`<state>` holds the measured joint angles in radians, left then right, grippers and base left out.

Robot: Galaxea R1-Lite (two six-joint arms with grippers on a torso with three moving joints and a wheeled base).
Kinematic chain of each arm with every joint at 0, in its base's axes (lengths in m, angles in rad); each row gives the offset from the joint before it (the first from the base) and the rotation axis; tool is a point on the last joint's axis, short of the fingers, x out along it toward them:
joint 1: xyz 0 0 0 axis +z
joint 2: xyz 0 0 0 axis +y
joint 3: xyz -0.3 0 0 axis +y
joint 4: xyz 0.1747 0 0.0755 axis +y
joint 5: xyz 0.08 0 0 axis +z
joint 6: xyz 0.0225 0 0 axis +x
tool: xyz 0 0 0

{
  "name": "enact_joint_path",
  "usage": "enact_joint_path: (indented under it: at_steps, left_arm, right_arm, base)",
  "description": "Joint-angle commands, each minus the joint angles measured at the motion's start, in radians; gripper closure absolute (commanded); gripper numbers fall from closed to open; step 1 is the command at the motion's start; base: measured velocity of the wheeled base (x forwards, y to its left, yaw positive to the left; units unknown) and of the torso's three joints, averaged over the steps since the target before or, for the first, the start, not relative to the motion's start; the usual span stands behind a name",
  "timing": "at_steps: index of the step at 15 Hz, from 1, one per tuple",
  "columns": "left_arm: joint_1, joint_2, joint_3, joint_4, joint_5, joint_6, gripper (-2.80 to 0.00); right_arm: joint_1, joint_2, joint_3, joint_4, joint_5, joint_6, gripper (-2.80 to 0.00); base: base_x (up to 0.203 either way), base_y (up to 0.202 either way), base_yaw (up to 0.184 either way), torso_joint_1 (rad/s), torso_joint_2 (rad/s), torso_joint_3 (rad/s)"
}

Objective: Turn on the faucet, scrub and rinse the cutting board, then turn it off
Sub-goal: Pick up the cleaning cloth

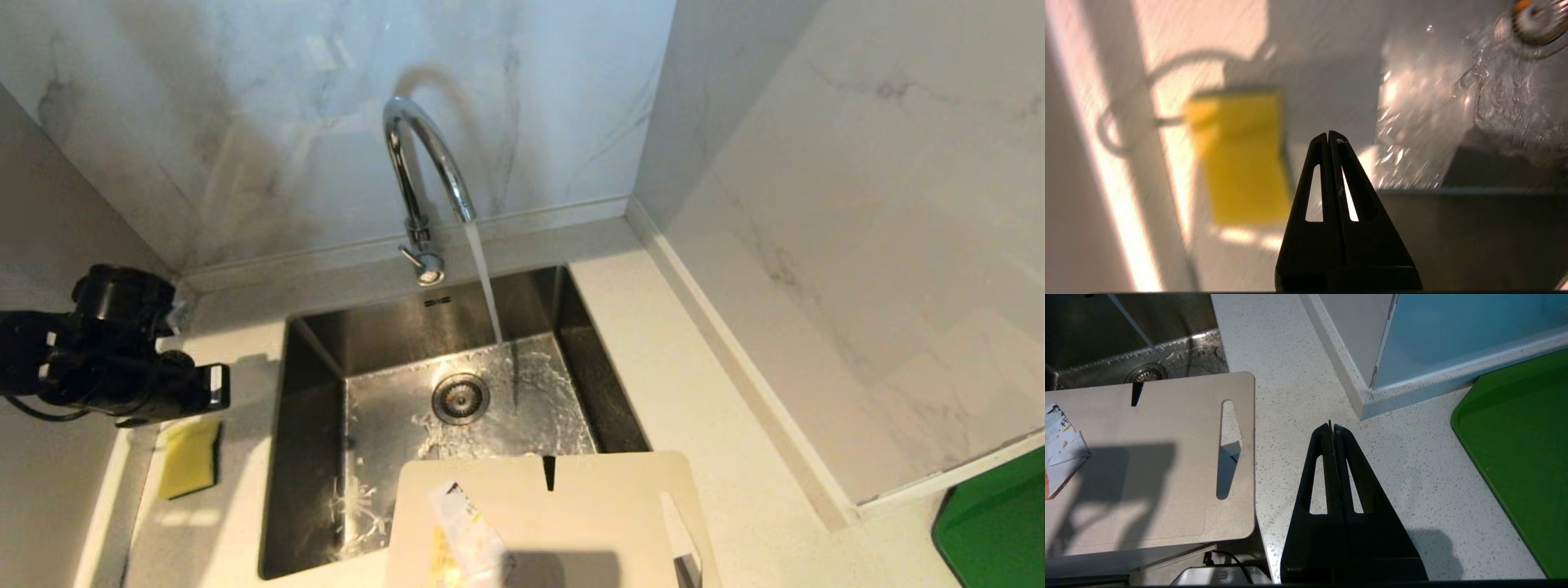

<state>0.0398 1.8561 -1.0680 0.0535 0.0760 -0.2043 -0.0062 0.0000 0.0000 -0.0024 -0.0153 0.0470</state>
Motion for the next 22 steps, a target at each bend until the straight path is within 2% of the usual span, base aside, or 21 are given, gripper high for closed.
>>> enact_joint_path:
  at_steps: [1, 3, 5, 6, 7, 9, 12, 15, 18, 20, 22]
  left_arm:
    - [0.025, -0.074, 0.041, 0.041, -0.007, 0.005, 0.0]
    - [0.035, -0.152, -0.025, 0.173, -0.01, 0.07, 0.0]
    - [0.04, -0.171, -0.13, 0.352, -0.012, 0.102, 0.0]
    - [0.041, -0.161, -0.141, 0.396, -0.013, 0.109, 0.0]
    - [0.047, -0.147, -0.115, 0.393, -0.014, 0.111, -2.8]
    - [0.094, -0.111, -0.05, 0.318, -0.014, 0.113, -2.8]
    - [0.147, -0.091, -0.036, 0.3, -0.015, 0.117, -2.8]
    - [0.149, -0.078, 0.008, 0.304, -0.015, 0.109, -2.8]
    - [0.149, -0.061, 0.012, 0.296, -0.02, 0.071, -2.8]
    - [0.149, -0.04, 0.052, 0.276, -0.061, 0.027, -2.8]
    - [0.149, -0.03, 0.049, 0.258, -0.081, 0.014, -2.8]
  right_arm:
    - [0.0, 0.0, 0.002, -0.001, 0.0, 0.001, 0.0]
    - [0.0, -0.002, 0.002, -0.001, 0.0, 0.001, 0.0]
    - [0.0, 0.0, 0.002, -0.001, 0.0, 0.001, 0.0]
    - [0.0, -0.001, 0.002, -0.001, 0.0, 0.001, 0.0]
    - [0.0, -0.002, 0.002, -0.001, 0.0, 0.001, 0.0]
    - [0.0, -0.002, 0.002, -0.001, 0.0, 0.001, 0.0]
    - [0.0, -0.002, 0.002, -0.001, 0.0, 0.001, 0.0]
    - [0.0, -0.002, 0.002, -0.001, 0.0, 0.001, 0.0]
    - [0.0, 0.0, 0.002, -0.001, 0.0, 0.001, 0.0]
    - [0.0, -0.002, 0.002, -0.001, 0.0, 0.001, 0.0]
    - [0.0, 0.0, 0.002, -0.001, 0.0, 0.001, 0.0]
  base:
    - [0.0, 0.0, 0.0, 0.0, 0.0, 0.0]
    - [0.0, 0.0, 0.0, 0.0, 0.0, 0.0]
    - [0.0, 0.0, 0.0, 0.0, 0.0, 0.0]
    - [0.0, 0.0, 0.0, 0.0, 0.0, 0.0]
    - [0.0, 0.0, 0.0, 0.0, 0.0, 0.0]
    - [0.0, 0.0, 0.0, 0.0, 0.0, 0.0]
    - [0.0, 0.0, 0.0, 0.0, 0.0, 0.0]
    - [0.0, 0.0, 0.0, 0.0, 0.0, 0.0]
    - [0.0, 0.0, 0.0, 0.0, 0.0, 0.0]
    - [0.0, 0.0, 0.0, 0.0, 0.0, 0.0]
    - [0.0, 0.0, 0.0, 0.0, 0.0, 0.0]
